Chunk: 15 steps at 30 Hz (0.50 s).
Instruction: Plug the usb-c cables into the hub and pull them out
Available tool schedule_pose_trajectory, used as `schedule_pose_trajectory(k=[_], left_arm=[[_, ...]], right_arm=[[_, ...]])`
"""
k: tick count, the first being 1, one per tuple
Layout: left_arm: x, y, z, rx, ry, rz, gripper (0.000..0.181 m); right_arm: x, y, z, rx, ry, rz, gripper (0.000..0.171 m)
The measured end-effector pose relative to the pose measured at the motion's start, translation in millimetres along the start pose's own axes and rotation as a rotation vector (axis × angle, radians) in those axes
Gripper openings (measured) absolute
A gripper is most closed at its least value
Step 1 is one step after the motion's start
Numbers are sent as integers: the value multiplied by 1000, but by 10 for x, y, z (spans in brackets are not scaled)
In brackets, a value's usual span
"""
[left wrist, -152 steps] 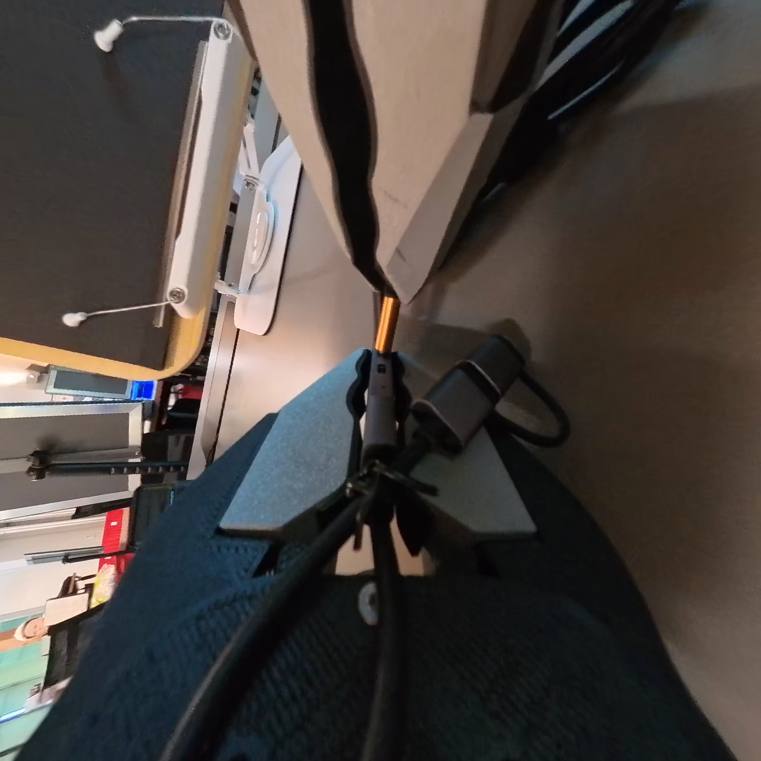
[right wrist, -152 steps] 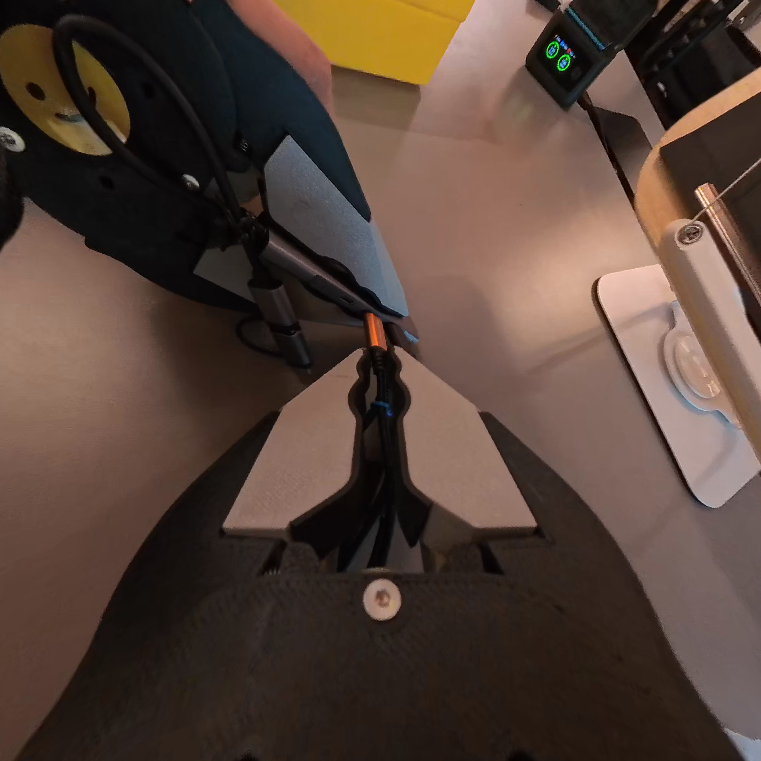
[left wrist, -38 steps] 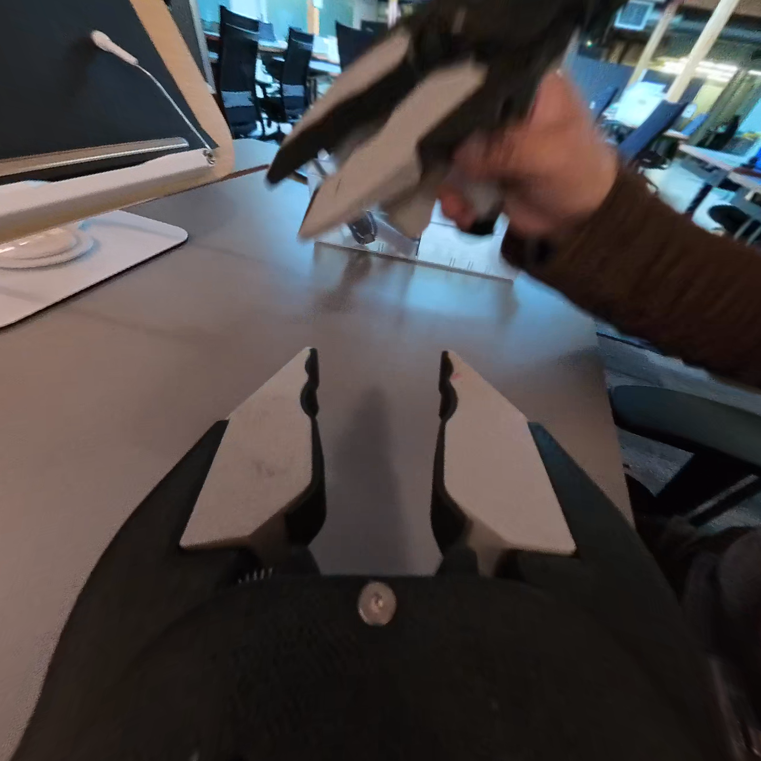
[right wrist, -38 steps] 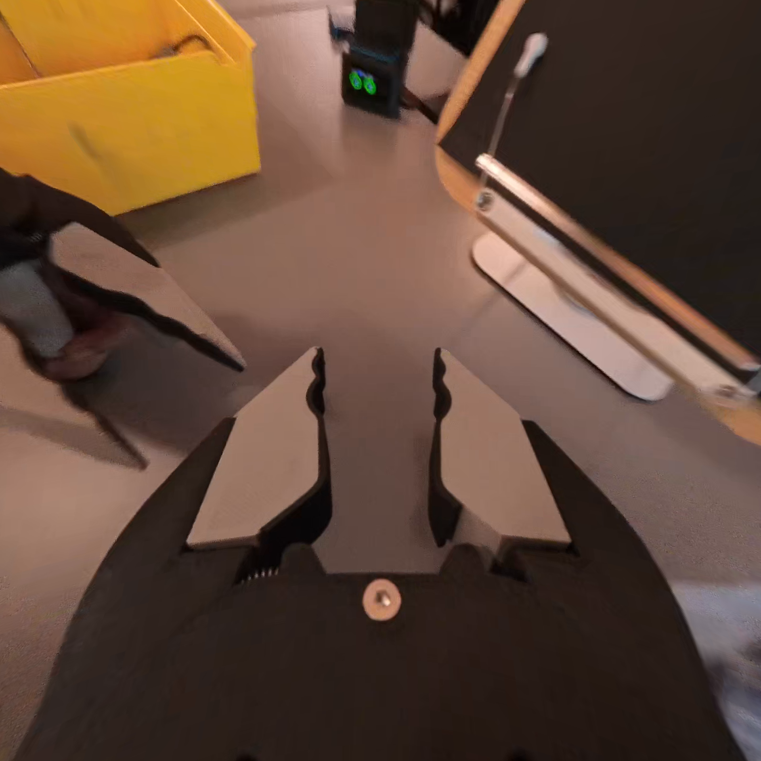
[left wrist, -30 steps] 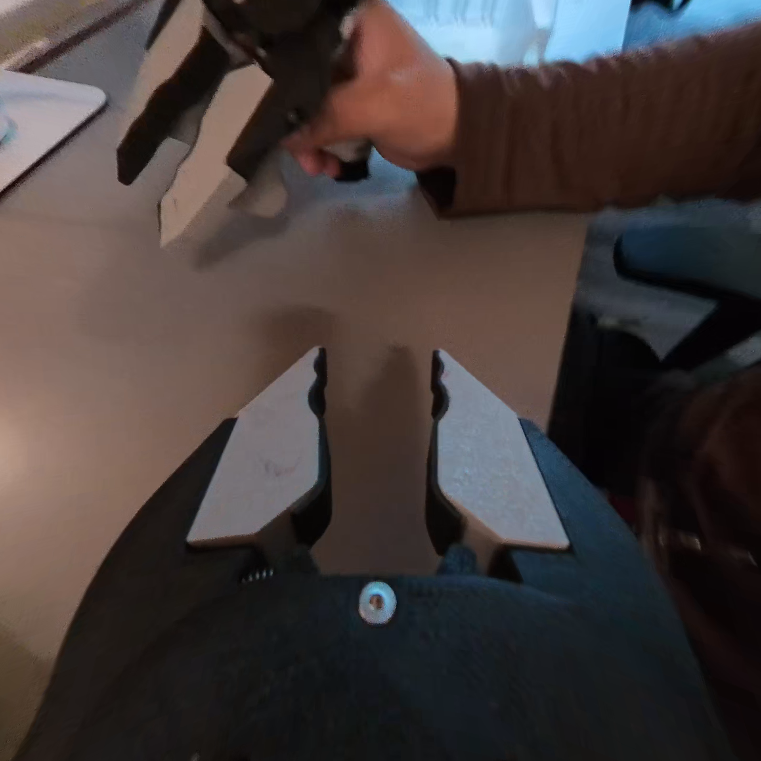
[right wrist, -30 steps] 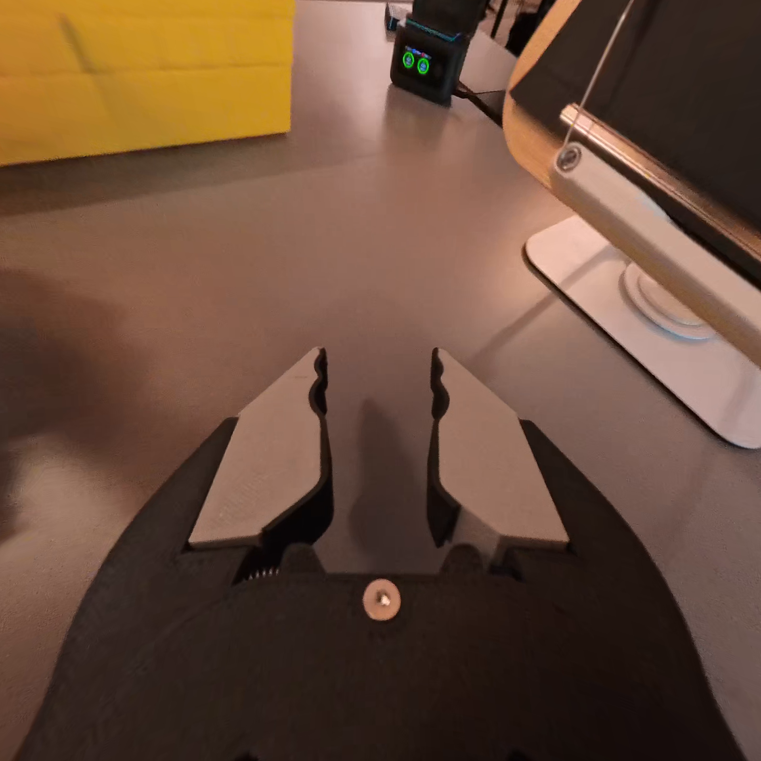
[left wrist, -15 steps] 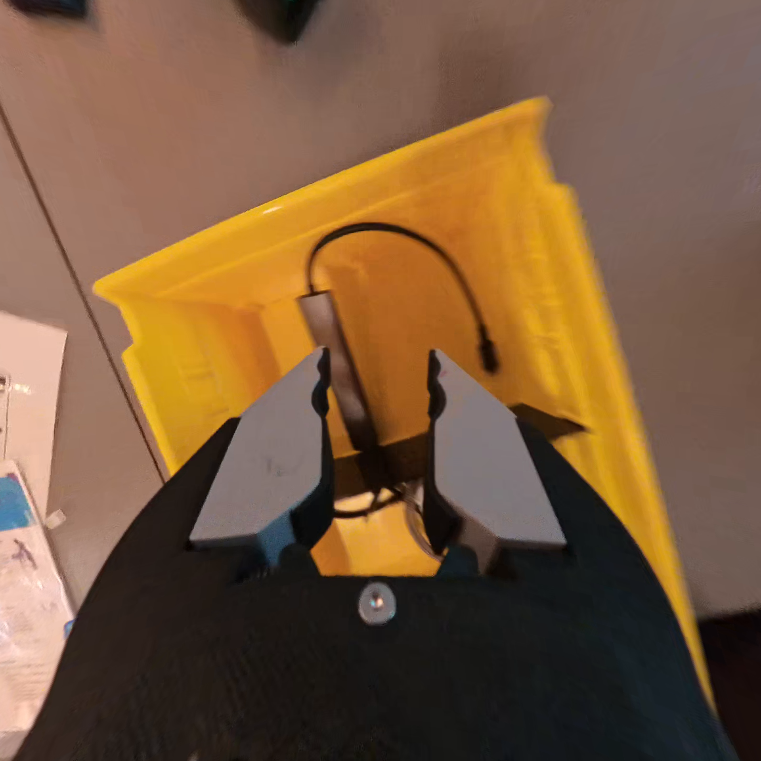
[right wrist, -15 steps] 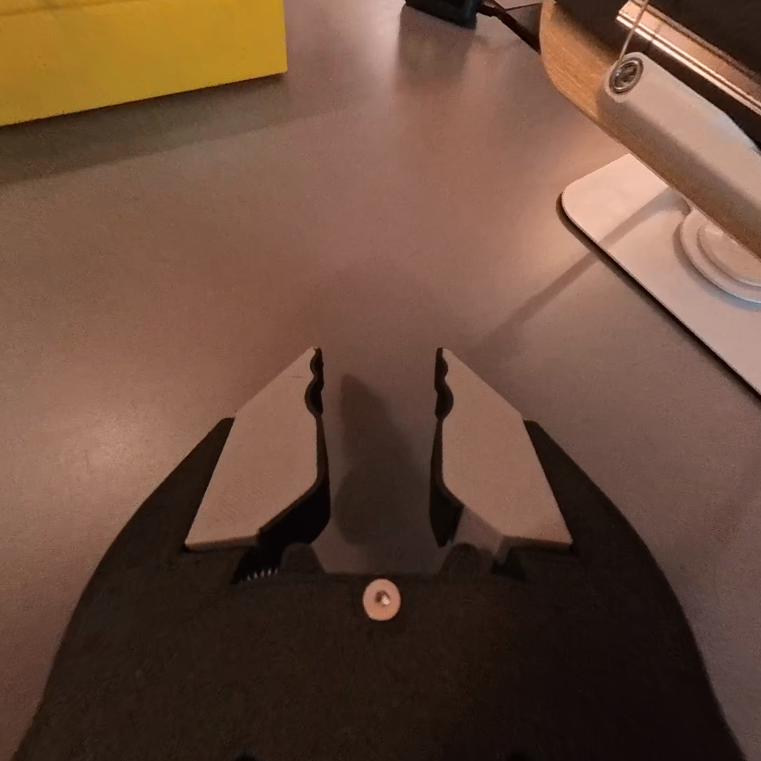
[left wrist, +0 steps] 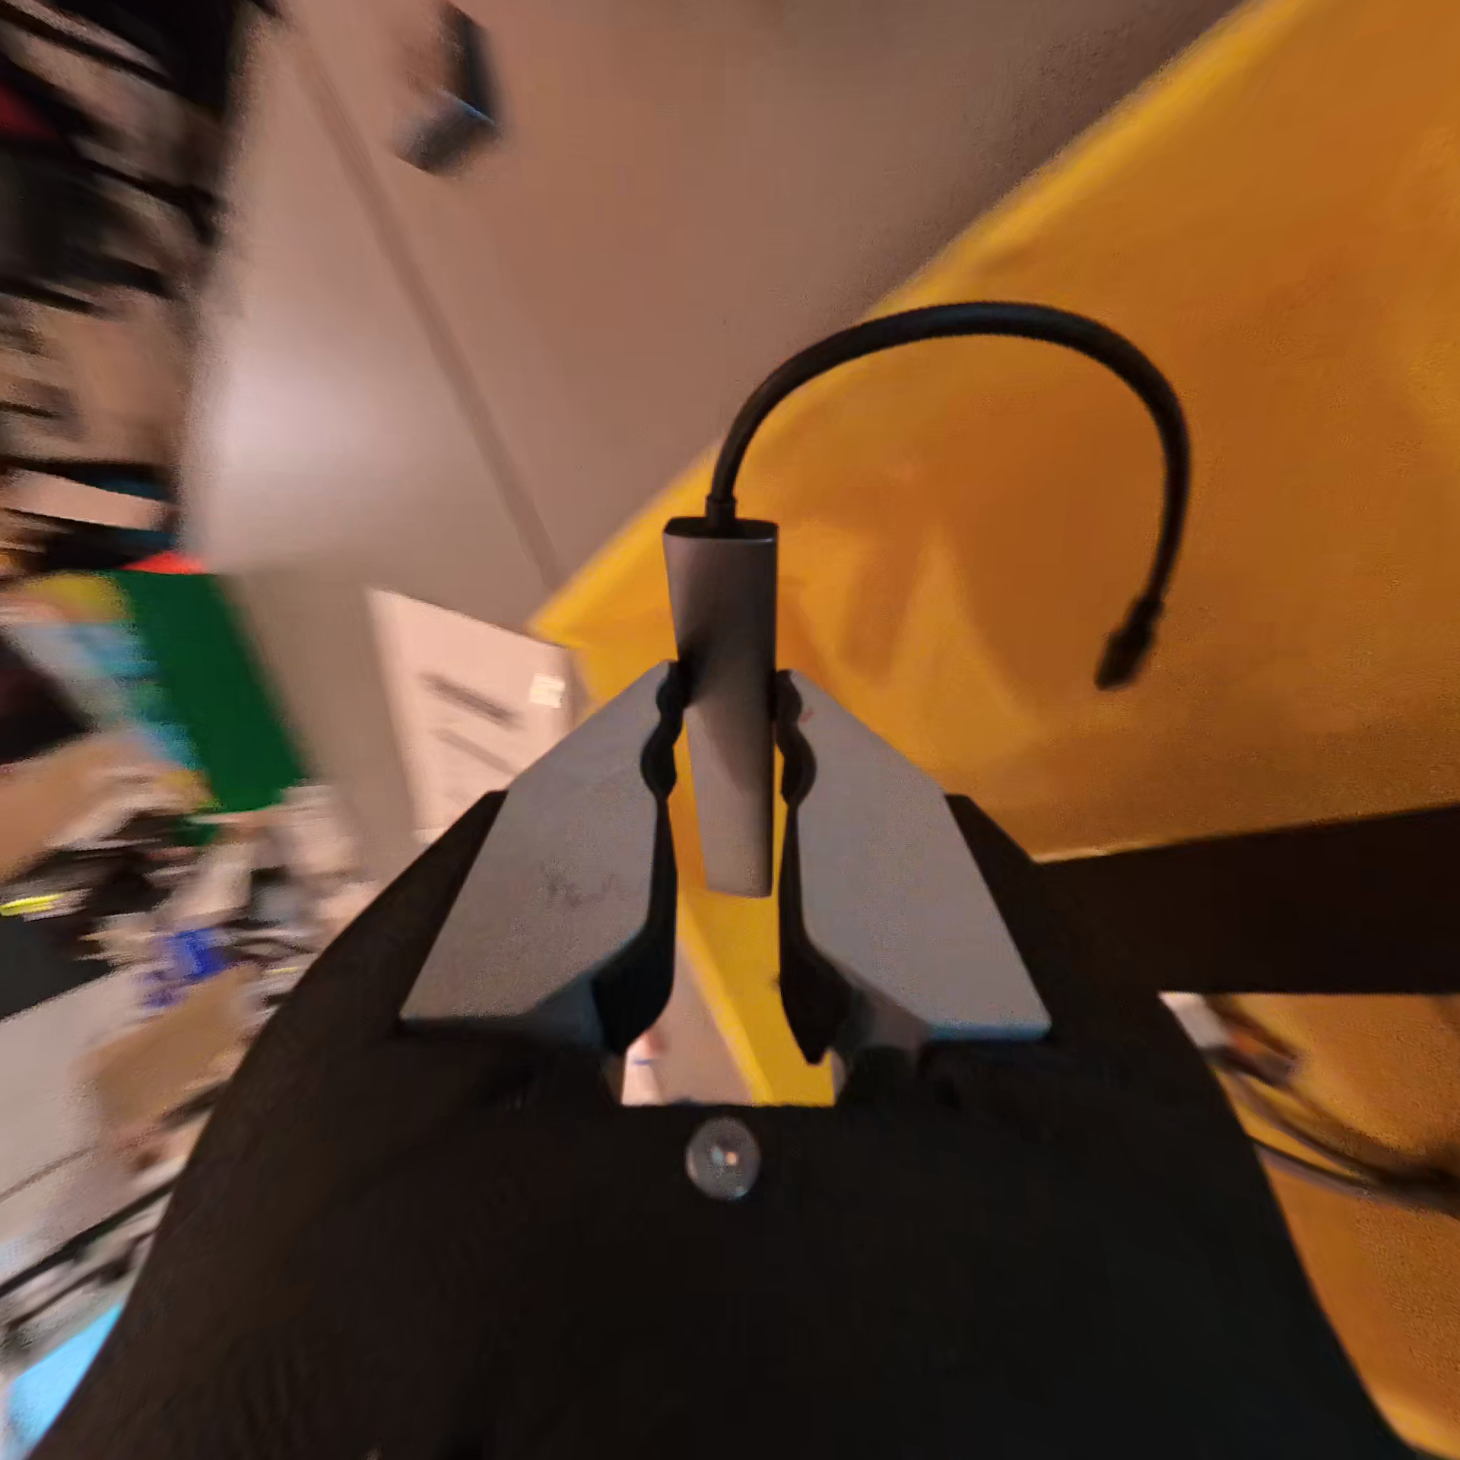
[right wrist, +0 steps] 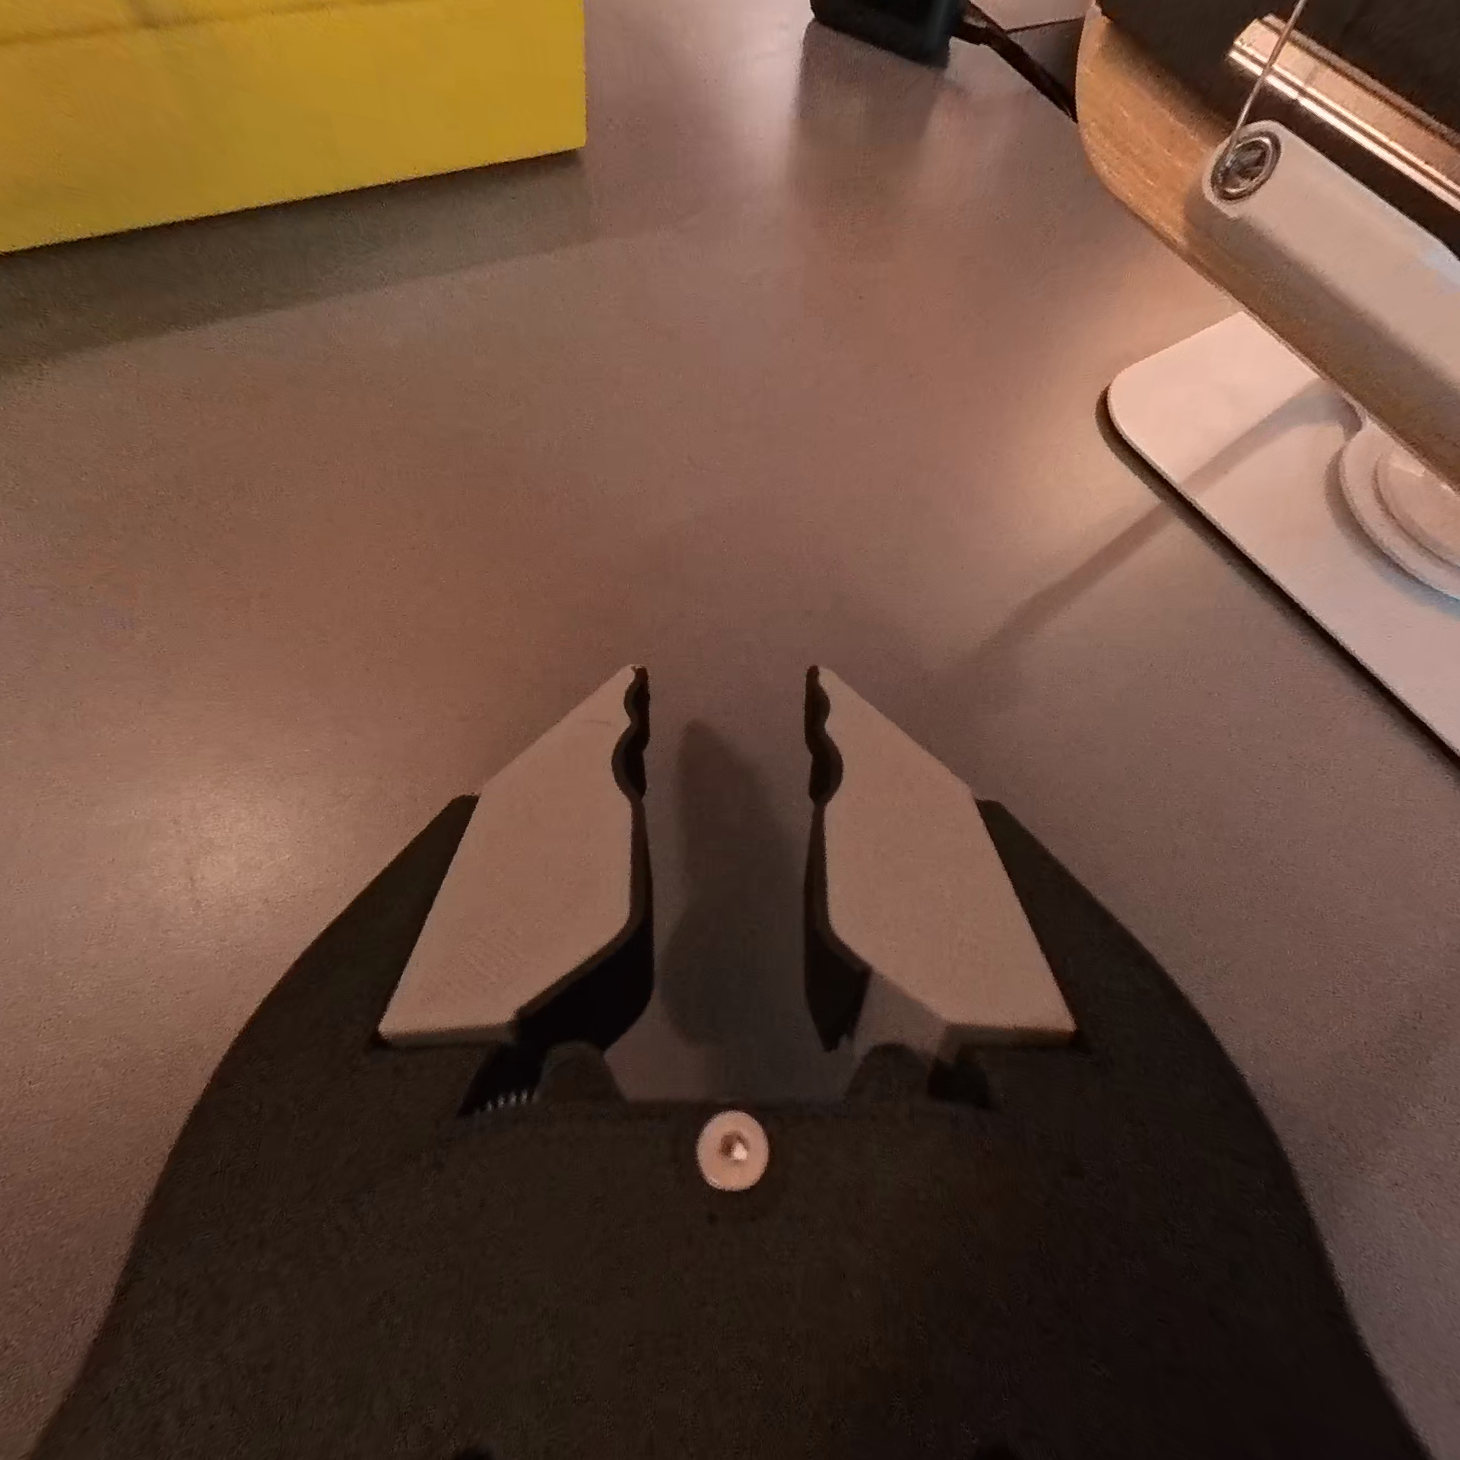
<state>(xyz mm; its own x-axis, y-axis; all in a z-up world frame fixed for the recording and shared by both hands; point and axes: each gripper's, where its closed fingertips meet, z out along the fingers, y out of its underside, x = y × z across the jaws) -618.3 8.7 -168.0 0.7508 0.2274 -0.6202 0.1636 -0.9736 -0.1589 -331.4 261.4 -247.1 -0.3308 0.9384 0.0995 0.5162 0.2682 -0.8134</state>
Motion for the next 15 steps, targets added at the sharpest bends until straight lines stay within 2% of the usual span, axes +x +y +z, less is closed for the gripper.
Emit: schedule_pose_trajectory(k=[1,4,6,8,10,12,15], left_arm=[[-217,-120,-199,54,-126,32,21],[-585,-595,-992,288,-439,134,20],[-423,-908,-1494,442,-558,250,20],[28,-1154,-1832,549,-630,441,20],[569,-1282,-2013,613,-675,619,20],[1098,-1314,-2084,671,-660,746,20],[1744,-1284,-2125,750,-614,867,21]], right_arm=[[-8,-5,0,2,-6,2,37],[-116,-99,-50,61,-83,18,43],[-225,-254,-160,150,-175,51,51],[-281,-429,-330,248,-239,74,55],[-314,-591,-534,345,-276,83,61],[-413,-714,-740,426,-332,73,66],[-550,-807,-904,487,-371,50,63]])
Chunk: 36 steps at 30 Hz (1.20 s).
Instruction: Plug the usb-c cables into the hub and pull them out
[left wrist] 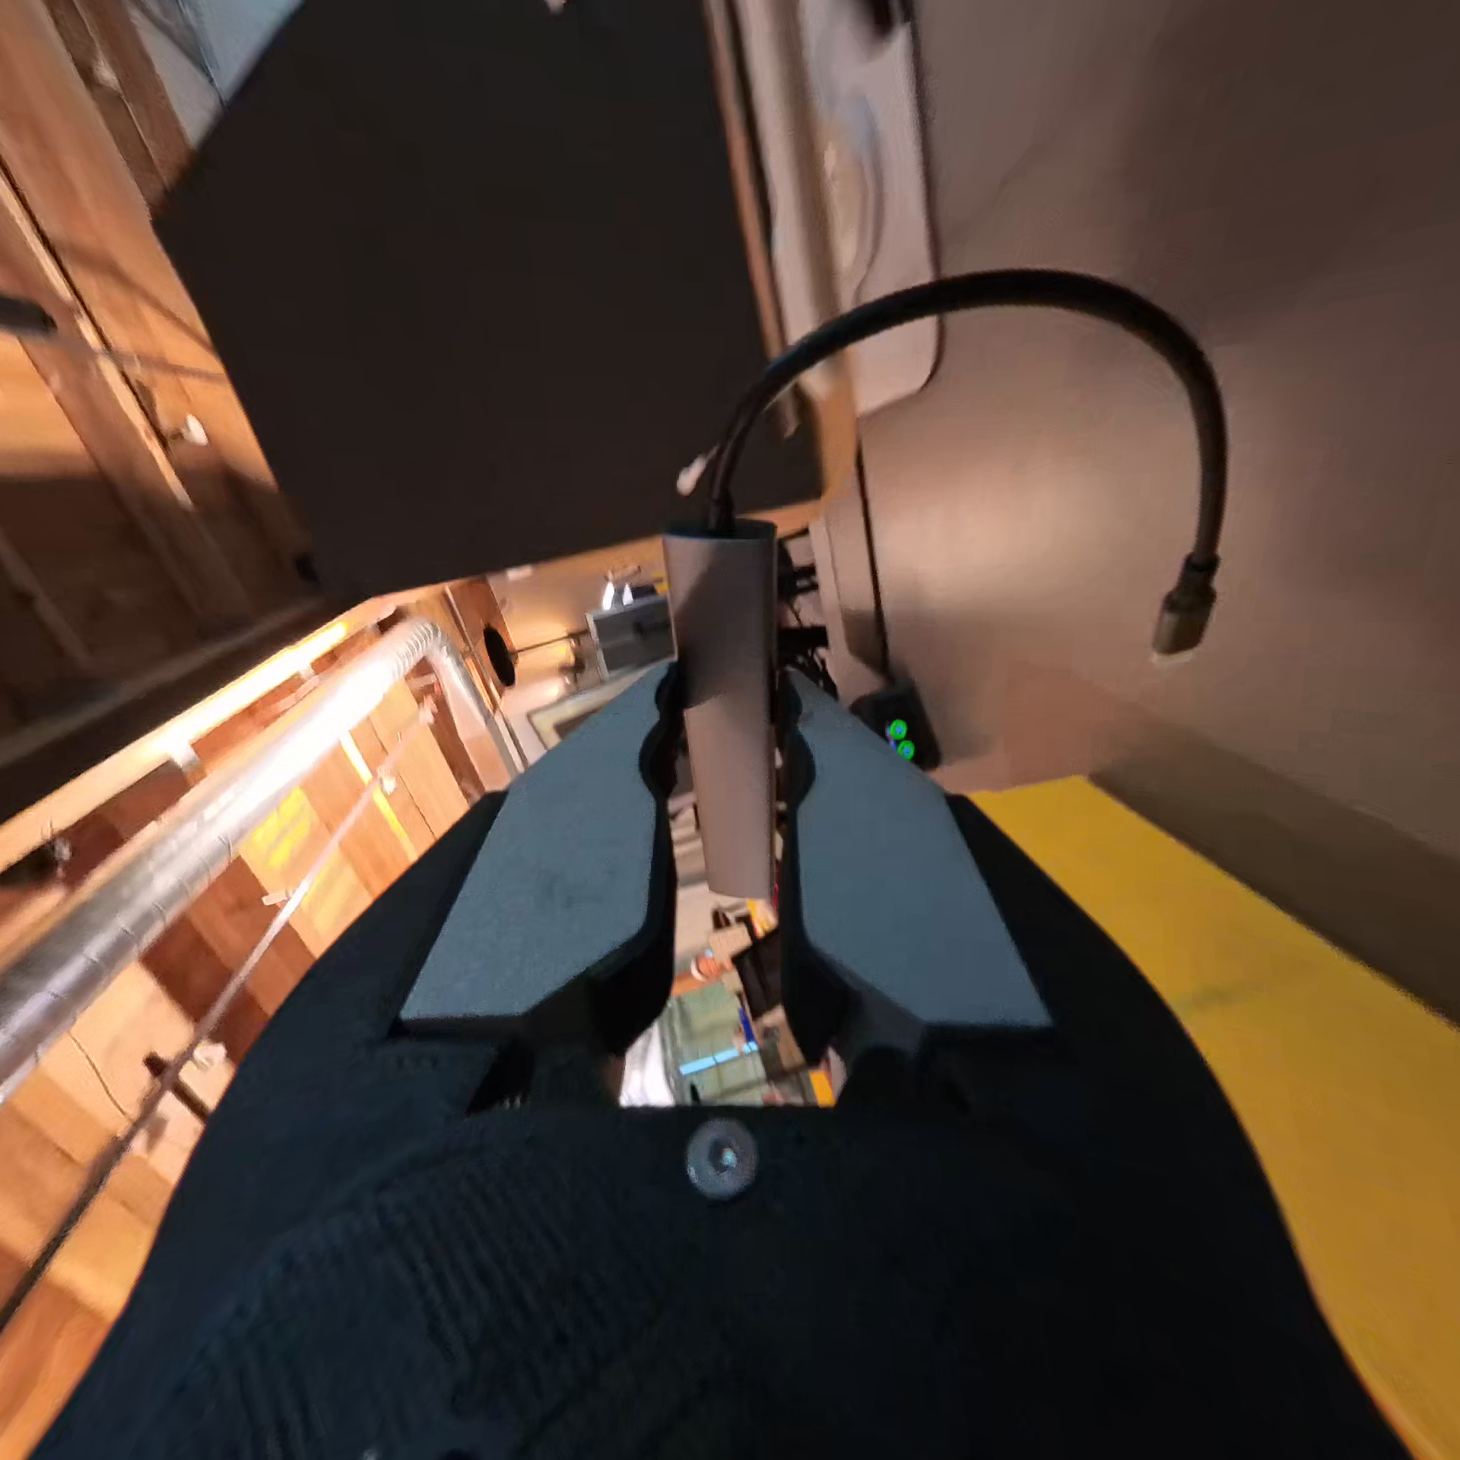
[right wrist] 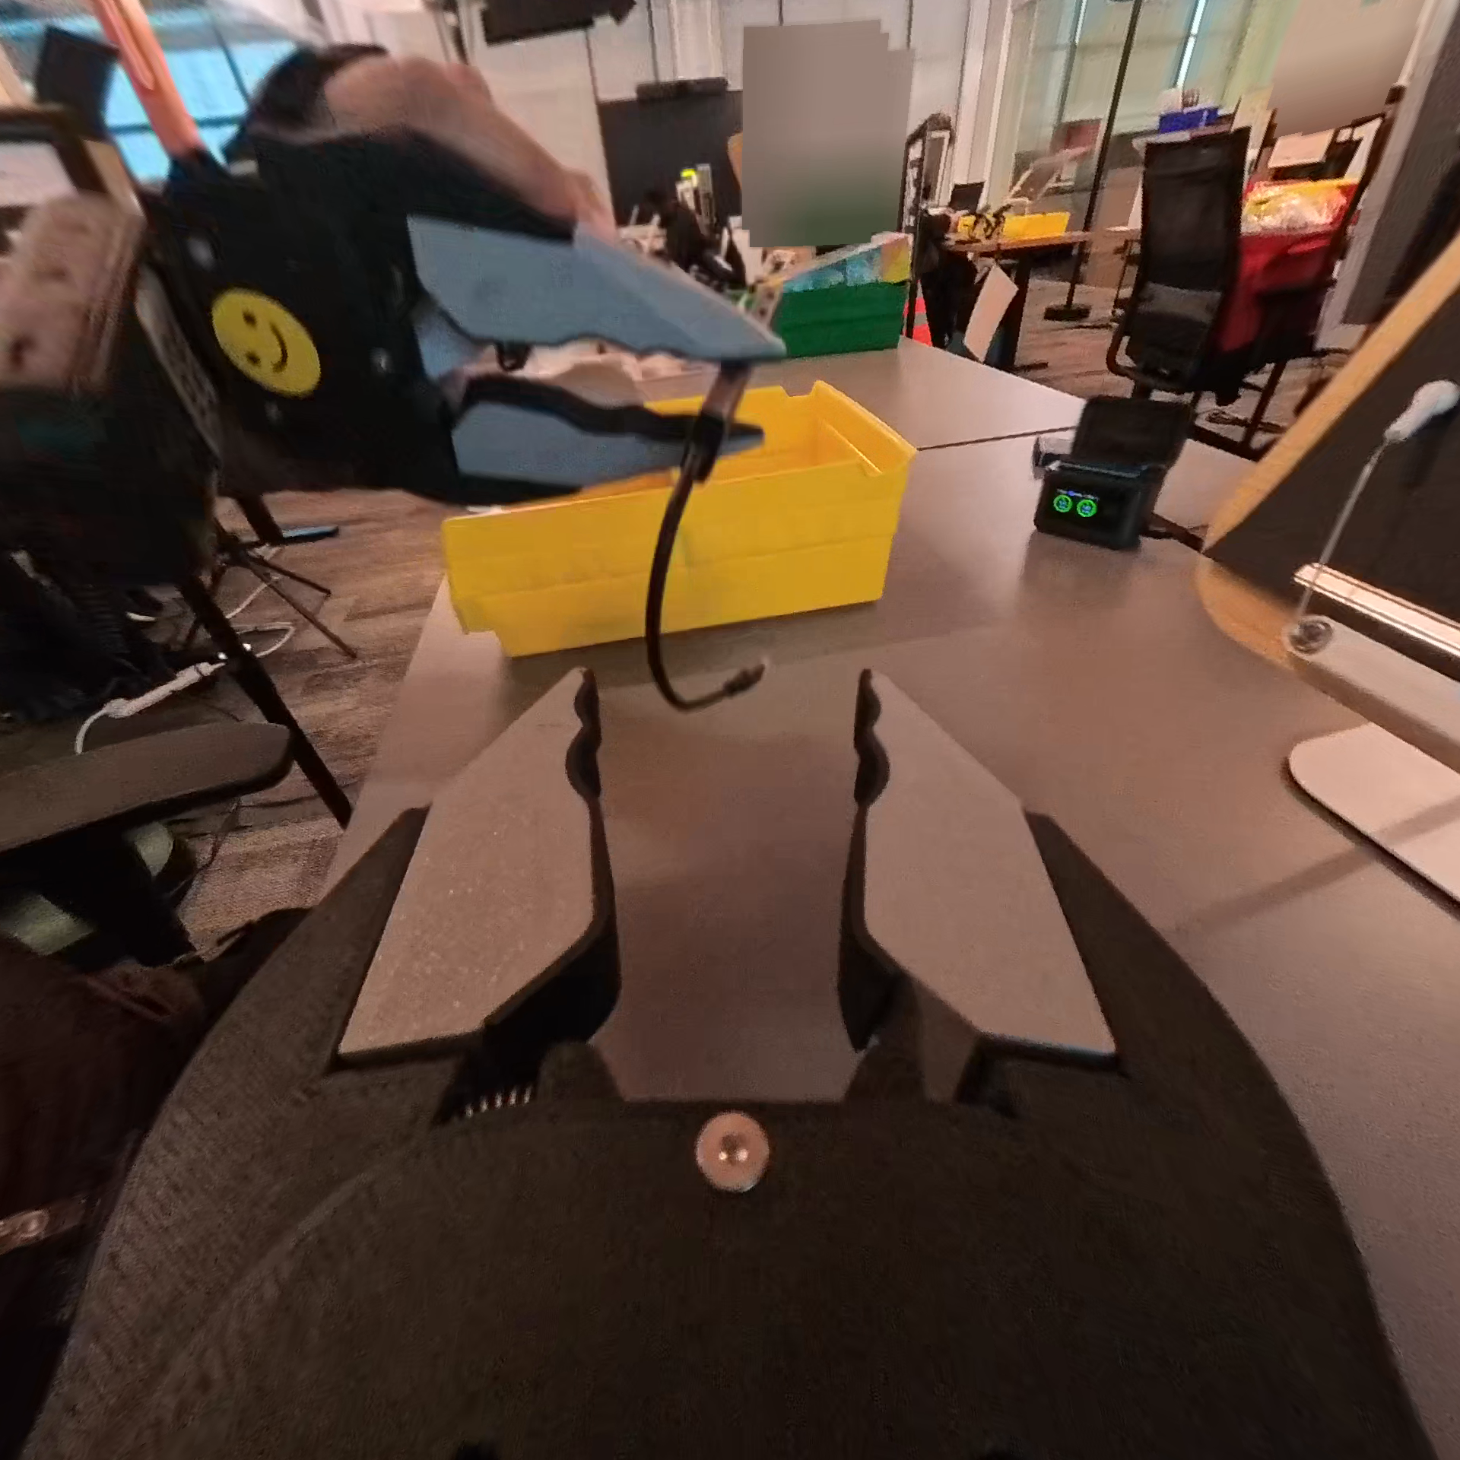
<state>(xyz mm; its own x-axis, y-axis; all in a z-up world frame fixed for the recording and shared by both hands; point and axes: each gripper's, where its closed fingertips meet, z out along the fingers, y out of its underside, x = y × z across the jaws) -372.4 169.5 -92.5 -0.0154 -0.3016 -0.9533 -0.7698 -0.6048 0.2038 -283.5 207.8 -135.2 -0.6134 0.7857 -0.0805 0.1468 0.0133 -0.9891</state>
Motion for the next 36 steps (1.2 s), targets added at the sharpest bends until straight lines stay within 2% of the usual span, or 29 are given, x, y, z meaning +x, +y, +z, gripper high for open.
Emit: schedule_pose_trajectory(k=[3,10,12,16,19,21,22,24,27,30,32,36], left_arm=[[128,-338,-107,61,-58,63,21],[457,-671,-125,105,-90,173,20],[507,-708,-116,114,-87,161,20],[576,-712,-97,162,-73,84,21],[759,-737,-152,264,156,-158,41],[760,-639,-142,242,264,-320,66],[743,-559,-115,211,287,-361,70],[810,-430,-81,162,349,-368,62],[997,-384,-8,135,374,-314,54],[1231,-468,49,126,436,-307,66],[1335,-539,37,124,510,-348,68],[1380,-646,-96,160,649,-456,71]], right_arm=[[-200,-22,51,2,-90,-11,65],[-420,182,231,-79,-152,-84,45],[-330,282,286,-125,-102,-76,16],[-127,332,238,-174,24,-140,6],[-5,323,161,-219,165,-358,6],[46,330,130,-271,269,-577,6],[32,324,138,-275,295,-678,6],[-27,359,185,-291,307,-821,6],[-132,463,249,-308,244,-862,6],[-175,656,242,-383,145,-891,9],[-100,742,188,-445,159,-949,15],[-39,967,64,-564,90,-829,27]])
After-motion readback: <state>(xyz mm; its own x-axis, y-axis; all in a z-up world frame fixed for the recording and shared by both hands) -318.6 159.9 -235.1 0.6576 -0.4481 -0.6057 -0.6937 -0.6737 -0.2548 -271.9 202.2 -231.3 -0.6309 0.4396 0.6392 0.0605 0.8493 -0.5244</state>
